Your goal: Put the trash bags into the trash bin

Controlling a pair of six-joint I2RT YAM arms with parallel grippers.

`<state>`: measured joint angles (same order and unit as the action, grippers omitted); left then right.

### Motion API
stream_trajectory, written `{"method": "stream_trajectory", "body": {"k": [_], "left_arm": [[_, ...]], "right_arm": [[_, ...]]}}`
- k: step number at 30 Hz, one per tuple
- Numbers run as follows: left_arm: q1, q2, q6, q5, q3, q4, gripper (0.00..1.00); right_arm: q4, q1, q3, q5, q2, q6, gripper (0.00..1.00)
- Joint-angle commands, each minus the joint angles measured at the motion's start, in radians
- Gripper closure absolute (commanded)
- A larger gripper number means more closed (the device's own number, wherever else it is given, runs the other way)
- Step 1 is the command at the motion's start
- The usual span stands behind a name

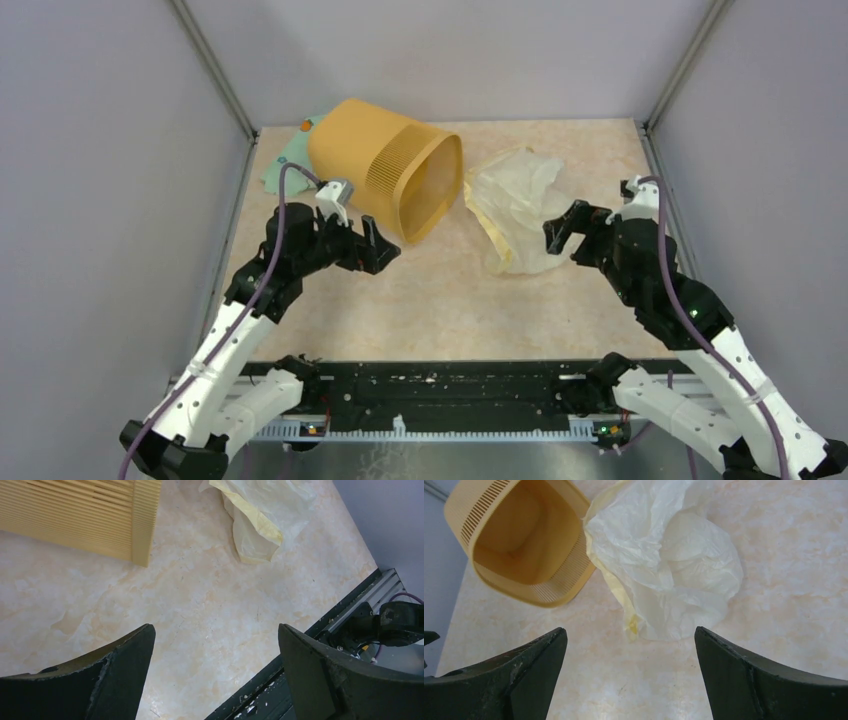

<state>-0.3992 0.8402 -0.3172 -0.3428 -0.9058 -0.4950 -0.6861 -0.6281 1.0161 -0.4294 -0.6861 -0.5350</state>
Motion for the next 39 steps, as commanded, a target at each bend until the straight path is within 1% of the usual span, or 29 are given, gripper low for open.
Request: {"method": "stream_trajectory", "body": {"k": [1, 4, 9, 15, 20, 26, 29, 32, 35, 39], "left_arm": [[-0.003, -0.025, -0.016, 0.012, -0.051, -0.013, 0.01], [-0.003, -0.034, -0.017, 0.036, -0.059, -0.02, 0.01], [-0.002, -0.037, 0.0, 0.07, -0.077, -0.046, 0.01], [-0.003, -0.041, 0.001, 0.069, -0.07, -0.029, 0.01], [-0.003, -0.037, 0.004, 0.069, -0.059, -0.003, 0.01], [-0.003, 0.002, 0.0, 0.023, -0.046, 0.033, 0.01], [-0.003, 0.019, -0.013, -0.029, -0.035, 0.057, 0.01], [-0.003, 0.028, -0.029, -0.067, -0.017, 0.084, 0.01], [-0.003, 0.023, -0.043, -0.091, 0.005, 0.111, 0.01], [-0.004, 0.02, -0.059, -0.123, 0.032, 0.134, 0.01]], "right_arm": [[-0.051, -0.008, 0.032, 0.021, 0.004, -0.048, 0.01], [-0.079, -0.009, 0.04, 0.039, 0.017, -0.075, 0.01], [-0.052, -0.008, 0.029, 0.093, 0.041, -0.01, 0.01], [-0.026, -0.008, 0.032, 0.132, -0.015, 0.055, 0.01], [0.06, -0.008, -0.018, 0.115, -0.07, 0.099, 0.01], [0.19, -0.006, -0.094, 0.074, -0.18, 0.146, 0.01], [0.24, 0.0, -0.11, 0.068, -0.237, 0.16, 0.01], [0.255, 0.001, -0.104, 0.064, -0.29, 0.169, 0.05], [0.277, -0.007, -0.114, 0.095, -0.332, 0.175, 0.1], [0.334, -0.037, -0.147, 0.117, -0.375, 0.143, 0.14]]}}
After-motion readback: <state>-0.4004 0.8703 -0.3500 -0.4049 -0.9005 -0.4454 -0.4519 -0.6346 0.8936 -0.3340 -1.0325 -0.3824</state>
